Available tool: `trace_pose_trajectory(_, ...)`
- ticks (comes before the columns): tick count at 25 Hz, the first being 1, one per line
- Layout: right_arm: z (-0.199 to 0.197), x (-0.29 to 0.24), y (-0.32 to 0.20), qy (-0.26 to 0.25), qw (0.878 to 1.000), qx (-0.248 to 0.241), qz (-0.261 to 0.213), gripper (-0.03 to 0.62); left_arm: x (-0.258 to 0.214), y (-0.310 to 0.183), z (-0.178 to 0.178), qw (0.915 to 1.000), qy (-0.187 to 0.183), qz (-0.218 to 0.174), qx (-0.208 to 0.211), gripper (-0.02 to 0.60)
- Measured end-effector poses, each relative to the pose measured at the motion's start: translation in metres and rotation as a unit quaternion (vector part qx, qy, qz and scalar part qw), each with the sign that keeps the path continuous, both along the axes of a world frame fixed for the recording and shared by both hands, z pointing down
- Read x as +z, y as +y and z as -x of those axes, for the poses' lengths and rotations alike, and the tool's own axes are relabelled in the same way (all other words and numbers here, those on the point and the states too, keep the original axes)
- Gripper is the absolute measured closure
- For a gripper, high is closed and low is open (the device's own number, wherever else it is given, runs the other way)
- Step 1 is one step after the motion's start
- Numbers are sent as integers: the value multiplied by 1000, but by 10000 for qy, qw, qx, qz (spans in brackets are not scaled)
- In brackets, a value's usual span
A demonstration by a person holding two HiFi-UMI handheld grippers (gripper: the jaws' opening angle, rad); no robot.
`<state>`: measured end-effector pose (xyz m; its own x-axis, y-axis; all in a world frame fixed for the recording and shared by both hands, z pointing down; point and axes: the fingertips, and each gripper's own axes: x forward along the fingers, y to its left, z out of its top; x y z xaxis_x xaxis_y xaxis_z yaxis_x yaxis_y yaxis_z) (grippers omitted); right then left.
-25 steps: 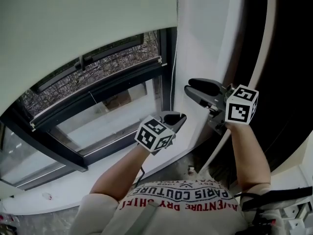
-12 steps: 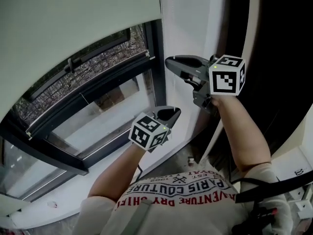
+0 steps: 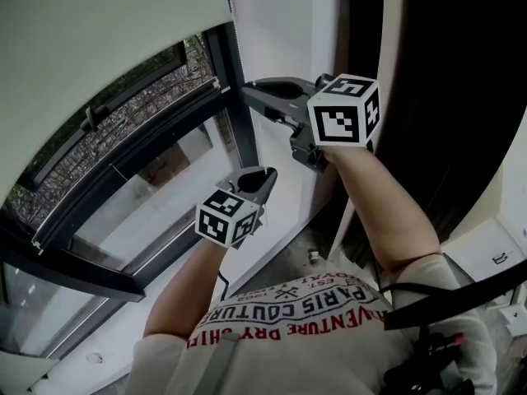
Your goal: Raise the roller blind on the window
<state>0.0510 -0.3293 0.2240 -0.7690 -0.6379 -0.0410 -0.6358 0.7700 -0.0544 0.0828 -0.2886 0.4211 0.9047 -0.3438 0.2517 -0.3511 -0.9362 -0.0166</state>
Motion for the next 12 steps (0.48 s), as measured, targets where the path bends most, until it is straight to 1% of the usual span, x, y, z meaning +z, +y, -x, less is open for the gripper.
trace_pose_trajectory(4,3,5,0,325,9990,251,-168,583,4,2,4,9999,-104,-68,9,577)
trace_pose_trajectory(6,5,14,0,496,9981,343,-149,583,13,2,6,9998,-216,-36,26,577)
trace_pose_trajectory(10,10,50,-2,870,9953,423,34,585,50,2,9,9983,-544,187,11,577)
trace_pose_trajectory(12,11,77,0,1076,9930,455,197,585,76,3,11,9967,-708,396,-29,577)
